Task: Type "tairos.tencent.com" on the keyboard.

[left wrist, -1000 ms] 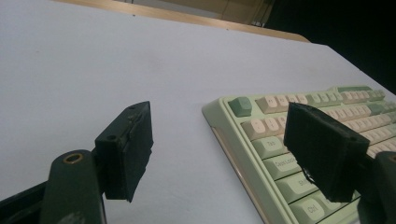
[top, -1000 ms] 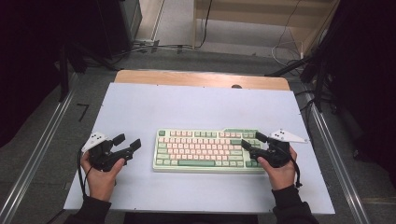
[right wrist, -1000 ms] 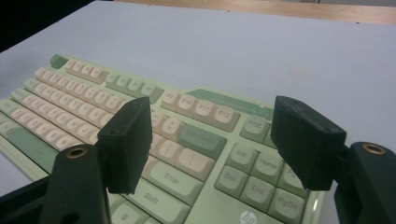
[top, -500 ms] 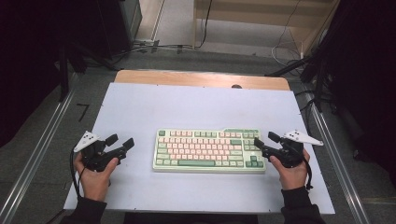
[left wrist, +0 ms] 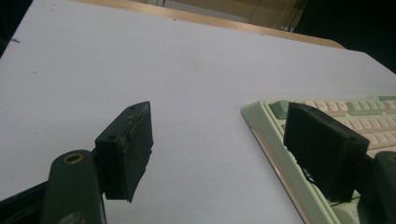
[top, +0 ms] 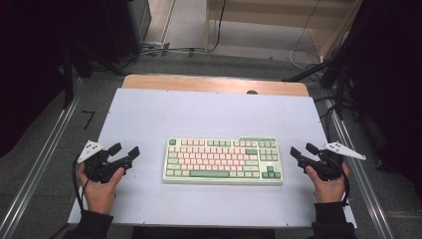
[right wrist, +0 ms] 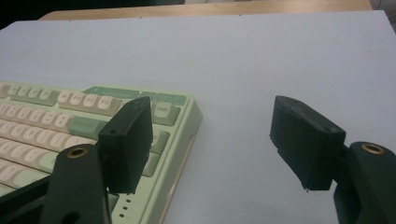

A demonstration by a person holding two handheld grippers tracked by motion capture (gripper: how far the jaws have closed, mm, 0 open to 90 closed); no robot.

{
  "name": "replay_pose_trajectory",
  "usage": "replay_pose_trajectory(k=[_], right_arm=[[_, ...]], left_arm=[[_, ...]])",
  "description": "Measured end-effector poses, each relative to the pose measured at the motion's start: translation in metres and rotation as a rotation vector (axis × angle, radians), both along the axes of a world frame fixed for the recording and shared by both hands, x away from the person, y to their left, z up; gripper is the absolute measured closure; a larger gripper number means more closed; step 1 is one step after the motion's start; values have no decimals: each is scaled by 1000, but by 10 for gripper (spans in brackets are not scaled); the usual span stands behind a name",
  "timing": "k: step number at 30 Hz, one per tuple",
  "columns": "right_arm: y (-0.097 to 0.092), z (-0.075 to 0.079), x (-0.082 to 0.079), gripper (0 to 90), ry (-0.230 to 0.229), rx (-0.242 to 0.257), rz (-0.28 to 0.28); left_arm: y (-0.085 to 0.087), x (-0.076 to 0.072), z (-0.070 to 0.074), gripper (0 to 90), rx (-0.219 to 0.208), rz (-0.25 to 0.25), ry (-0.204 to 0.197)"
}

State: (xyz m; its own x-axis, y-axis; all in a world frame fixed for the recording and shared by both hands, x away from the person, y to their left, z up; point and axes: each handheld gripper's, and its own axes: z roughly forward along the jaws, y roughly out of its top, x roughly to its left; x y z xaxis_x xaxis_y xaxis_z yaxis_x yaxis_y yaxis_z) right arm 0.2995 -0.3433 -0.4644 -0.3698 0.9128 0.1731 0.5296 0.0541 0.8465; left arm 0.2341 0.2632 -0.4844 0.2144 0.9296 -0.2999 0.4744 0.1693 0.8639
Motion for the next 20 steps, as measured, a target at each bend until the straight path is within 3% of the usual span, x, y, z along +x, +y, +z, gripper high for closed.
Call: replay_pose_trajectory(k=[12, 20], right_arm=[[-17, -6, 4, 286, 28, -4, -65], [-21, -9, 6, 285, 40, 2, -85]], left_arm=[[6, 3, -3, 249, 18, 51, 12], [8, 6, -6, 249, -3, 65, 27]])
